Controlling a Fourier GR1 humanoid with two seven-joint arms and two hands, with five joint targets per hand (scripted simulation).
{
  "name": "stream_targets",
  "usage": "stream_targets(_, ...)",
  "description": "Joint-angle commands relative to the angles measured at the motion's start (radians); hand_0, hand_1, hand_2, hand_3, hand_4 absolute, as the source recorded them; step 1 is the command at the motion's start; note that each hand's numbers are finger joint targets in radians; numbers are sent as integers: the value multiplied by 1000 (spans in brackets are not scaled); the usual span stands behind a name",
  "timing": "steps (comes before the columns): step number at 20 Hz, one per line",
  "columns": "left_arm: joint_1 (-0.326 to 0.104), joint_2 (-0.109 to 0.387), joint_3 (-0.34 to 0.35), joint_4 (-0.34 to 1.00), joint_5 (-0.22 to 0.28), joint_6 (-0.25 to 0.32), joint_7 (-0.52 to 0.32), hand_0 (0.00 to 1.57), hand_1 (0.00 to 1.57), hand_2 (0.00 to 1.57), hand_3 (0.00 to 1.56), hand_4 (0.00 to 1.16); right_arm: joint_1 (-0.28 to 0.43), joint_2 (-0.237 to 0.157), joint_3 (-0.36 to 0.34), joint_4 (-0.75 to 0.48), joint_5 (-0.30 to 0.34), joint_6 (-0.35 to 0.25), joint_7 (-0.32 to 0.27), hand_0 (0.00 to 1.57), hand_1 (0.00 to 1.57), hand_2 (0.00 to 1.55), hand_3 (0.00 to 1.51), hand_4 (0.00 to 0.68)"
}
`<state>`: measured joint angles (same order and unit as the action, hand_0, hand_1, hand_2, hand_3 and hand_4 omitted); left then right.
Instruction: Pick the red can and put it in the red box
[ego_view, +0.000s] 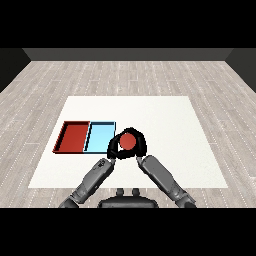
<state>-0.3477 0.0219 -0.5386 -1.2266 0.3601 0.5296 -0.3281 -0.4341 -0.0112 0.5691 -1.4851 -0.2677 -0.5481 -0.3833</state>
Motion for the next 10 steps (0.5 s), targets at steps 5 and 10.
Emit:
stream_targets(5, -108, -21, -57, 58, 78, 105, -82, 1571, 1571, 1560, 1478, 1136, 6, 3, -7, -89, 37, -3, 106, 1498, 1498, 1444, 1393, 646)
stream_targets(10, -39, -21, 6, -2, 42, 41, -159, 1571, 1571, 1571, 1513, 1147, -24, 11, -15, 24, 13, 3, 85, 923, 923, 935, 532, 0)
